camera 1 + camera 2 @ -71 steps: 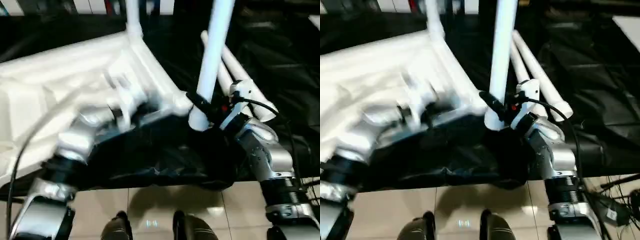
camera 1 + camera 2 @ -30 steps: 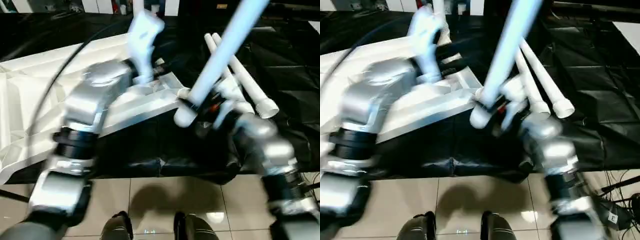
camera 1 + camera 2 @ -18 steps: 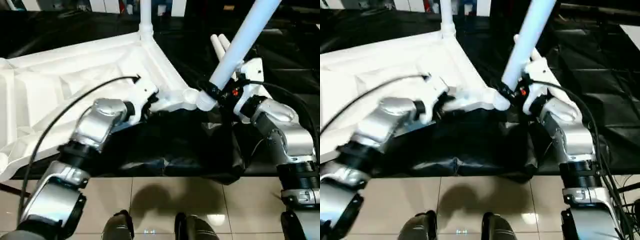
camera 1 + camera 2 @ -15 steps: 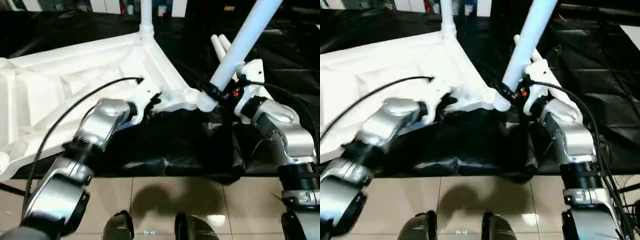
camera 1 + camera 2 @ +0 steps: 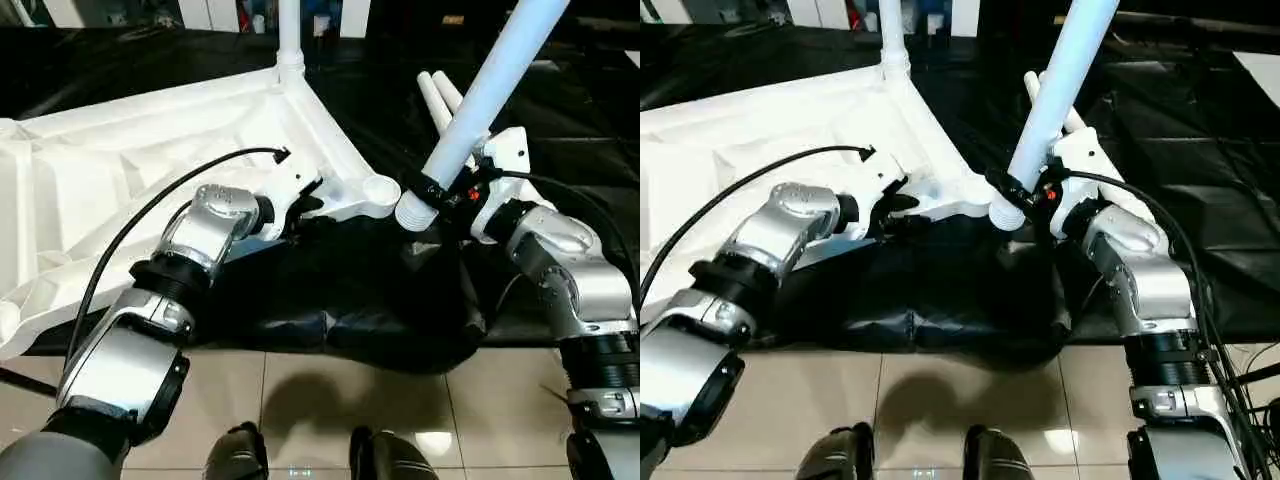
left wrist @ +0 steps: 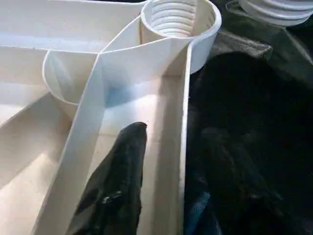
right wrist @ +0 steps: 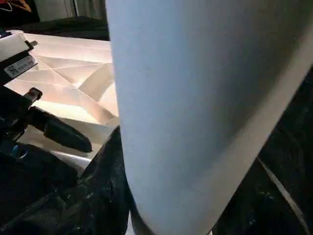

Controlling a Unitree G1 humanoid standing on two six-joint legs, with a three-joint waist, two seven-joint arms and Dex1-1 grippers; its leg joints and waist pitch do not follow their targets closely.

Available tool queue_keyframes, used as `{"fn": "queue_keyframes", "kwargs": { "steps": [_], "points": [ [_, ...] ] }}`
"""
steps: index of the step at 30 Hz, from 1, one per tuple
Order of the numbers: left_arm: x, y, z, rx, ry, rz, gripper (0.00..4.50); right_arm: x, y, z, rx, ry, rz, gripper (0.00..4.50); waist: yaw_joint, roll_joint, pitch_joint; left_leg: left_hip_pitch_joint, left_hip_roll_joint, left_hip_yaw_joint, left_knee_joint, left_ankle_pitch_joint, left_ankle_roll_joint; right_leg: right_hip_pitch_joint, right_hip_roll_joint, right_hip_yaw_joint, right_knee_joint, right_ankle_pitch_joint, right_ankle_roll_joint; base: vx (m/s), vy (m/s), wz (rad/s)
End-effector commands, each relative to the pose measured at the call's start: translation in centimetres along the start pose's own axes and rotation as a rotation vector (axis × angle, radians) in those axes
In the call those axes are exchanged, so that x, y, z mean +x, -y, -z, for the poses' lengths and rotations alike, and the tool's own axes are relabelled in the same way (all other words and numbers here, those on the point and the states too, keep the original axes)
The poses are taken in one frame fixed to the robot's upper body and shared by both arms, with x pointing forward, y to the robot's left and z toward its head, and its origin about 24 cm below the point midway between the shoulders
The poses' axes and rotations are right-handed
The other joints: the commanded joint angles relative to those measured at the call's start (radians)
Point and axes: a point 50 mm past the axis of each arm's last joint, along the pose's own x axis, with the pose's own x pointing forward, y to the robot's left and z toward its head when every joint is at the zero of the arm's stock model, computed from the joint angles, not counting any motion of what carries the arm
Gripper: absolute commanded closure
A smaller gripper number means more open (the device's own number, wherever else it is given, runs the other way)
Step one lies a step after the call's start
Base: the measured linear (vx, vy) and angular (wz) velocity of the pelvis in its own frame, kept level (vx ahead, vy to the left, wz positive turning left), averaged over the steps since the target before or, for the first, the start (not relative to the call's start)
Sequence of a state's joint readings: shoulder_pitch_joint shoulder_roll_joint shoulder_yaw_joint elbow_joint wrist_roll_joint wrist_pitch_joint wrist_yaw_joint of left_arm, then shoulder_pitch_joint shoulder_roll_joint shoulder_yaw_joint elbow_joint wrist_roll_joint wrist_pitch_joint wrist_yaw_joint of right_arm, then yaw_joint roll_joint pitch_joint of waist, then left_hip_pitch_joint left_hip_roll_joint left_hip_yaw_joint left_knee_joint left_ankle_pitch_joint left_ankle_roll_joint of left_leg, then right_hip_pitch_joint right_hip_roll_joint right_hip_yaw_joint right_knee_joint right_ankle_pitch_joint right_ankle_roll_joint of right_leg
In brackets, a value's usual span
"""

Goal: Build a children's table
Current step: Insert table leg to table base

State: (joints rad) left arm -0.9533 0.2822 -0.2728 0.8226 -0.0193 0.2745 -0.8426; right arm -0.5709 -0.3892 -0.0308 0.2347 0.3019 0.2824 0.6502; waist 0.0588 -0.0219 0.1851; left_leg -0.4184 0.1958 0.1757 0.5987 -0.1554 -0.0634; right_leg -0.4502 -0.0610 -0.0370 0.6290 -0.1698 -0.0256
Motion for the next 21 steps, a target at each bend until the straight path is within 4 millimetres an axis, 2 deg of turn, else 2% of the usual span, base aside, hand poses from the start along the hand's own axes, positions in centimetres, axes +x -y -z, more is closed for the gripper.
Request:
{"fn": "queue_keyframes", "kwargs": {
  "steps": [1, 5, 8, 13, 20, 21],
  "points": [
    [0.4, 0.6, 1.9, -0.043, -0.086, 0.033, 2.81, -0.2, 0.1, -0.7, -0.026, 0.012, 0.005, 2.67, 0.004, 0.002, -0.105, 0.03, 0.018, -0.002, -0.057, -0.068, 0.101, 0.086, -0.064, 0.041, -0.06, 0.019, -0.291, 0.0, 0.0, 0.0],
    [0.5, 0.5, 2.2, -0.035, -0.139, 0.036, 3.16, -0.2, 0.1, -0.7, -0.031, 0.013, 0.003, 2.67, 0.004, 0.002, -0.106, 0.03, 0.019, -0.002, -0.056, -0.064, 0.111, 0.087, -0.065, 0.041, -0.06, 0.034, -0.299, 0.0, 0.0, 0.0],
    [0.5, 0.5, 2.5, -0.017, -0.174, 0.042, 3.33, -0.1, 0.1, -0.8, -0.032, 0.014, 0.002, 2.67, 0.005, 0.001, -0.105, 0.029, 0.019, -0.002, -0.057, -0.075, 0.108, 0.087, -0.065, 0.041, -0.062, 0.018, -0.297, 0.0, 0.0, 0.0],
    [0.3, 0.6, 2.9, 0.03, -0.225, 0.075, 3.85, 0.0, 0.0, -1.0, -0.035, 0.02, -0.001, 2.67, 0.003, 0.001, -0.105, 0.028, 0.019, -0.003, -0.059, -0.089, 0.095, 0.089, -0.068, 0.042, -0.065, -0.02, -0.286, 0.0, 0.0, 0.0],
    [-0.2, 1.0, 2.9, 0.029, -0.185, 0.135, 4.29, -0.1, -0.2, -1.2, 0.002, 0.037, -0.038, 2.67, -0.001, 0.003, -0.105, 0.026, 0.021, -0.004, -0.059, -0.065, 0.113, 0.092, -0.067, 0.042, -0.058, 0.042, -0.306, 0.0, 0.0, 0.0],
    [-0.3, 1.2, 3.1, 0.029, -0.178, 0.149, 4.43, -0.1, -0.4, -1.3, 0.011, 0.039, -0.049, 2.67, -0.001, 0.004, -0.105, 0.03, 0.021, -0.002, -0.059, -0.068, 0.115, 0.088, -0.066, 0.042, -0.06, 0.038, -0.305, 0.0, 0.0, 0.0]
  ]
}}
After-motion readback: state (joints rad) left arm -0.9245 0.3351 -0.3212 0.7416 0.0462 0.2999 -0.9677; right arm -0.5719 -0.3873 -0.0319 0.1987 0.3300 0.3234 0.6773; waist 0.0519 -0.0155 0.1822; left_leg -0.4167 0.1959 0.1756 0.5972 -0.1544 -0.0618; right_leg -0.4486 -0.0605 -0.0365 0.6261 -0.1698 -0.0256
